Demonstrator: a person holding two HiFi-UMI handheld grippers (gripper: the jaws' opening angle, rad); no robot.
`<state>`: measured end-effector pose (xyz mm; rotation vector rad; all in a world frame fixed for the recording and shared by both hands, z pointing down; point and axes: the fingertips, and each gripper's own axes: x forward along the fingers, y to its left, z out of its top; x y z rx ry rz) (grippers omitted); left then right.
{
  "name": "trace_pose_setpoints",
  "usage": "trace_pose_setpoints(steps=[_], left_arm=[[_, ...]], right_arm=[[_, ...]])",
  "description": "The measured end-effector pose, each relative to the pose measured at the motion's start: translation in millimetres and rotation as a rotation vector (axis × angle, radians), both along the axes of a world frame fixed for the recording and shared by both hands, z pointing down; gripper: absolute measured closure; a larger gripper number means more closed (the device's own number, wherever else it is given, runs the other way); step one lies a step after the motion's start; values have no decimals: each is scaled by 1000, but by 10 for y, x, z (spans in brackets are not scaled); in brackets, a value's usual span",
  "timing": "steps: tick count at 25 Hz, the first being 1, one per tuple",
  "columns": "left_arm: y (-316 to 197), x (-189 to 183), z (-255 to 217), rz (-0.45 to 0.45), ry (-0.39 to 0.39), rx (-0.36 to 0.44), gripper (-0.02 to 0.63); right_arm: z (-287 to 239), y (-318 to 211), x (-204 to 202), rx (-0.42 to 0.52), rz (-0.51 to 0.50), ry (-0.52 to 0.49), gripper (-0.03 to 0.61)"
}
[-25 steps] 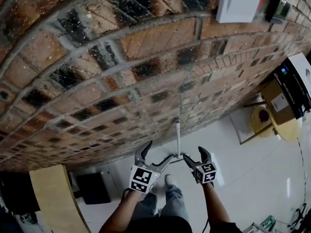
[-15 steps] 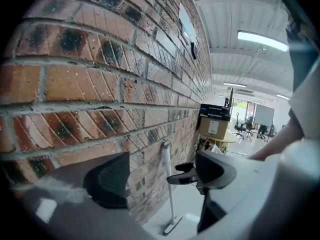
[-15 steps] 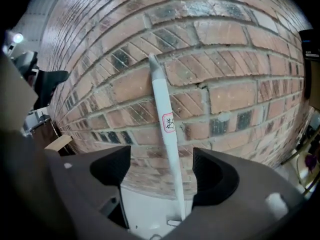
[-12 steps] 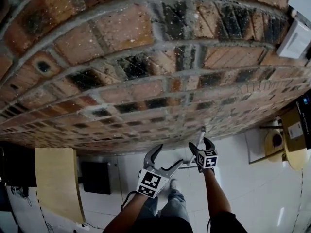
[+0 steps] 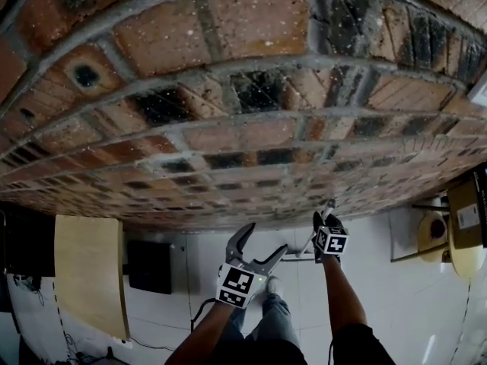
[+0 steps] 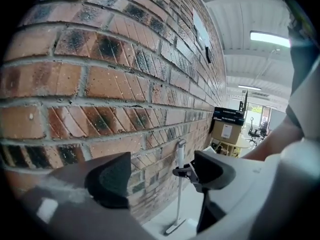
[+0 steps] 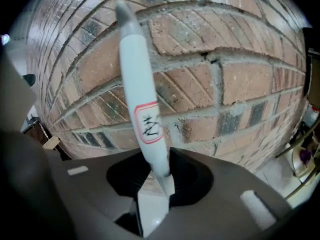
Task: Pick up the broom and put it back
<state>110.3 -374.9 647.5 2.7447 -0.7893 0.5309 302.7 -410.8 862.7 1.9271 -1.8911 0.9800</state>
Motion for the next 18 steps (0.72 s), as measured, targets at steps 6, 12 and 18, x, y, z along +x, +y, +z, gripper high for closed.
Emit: trace_pose_setpoints(steps=[6,12,18], left_arm=[[1,-50,-31,-35,36,-17,213],[-61,-220,-203,-119,91,-26,215],[-136,-593,-496,-191,122,27,215]], right_arm=[[10,339,-231,-21,-93,40,483],[-149,711,-532,-36,-180,81,491],[-756,833,-750,68,-200,76,497]])
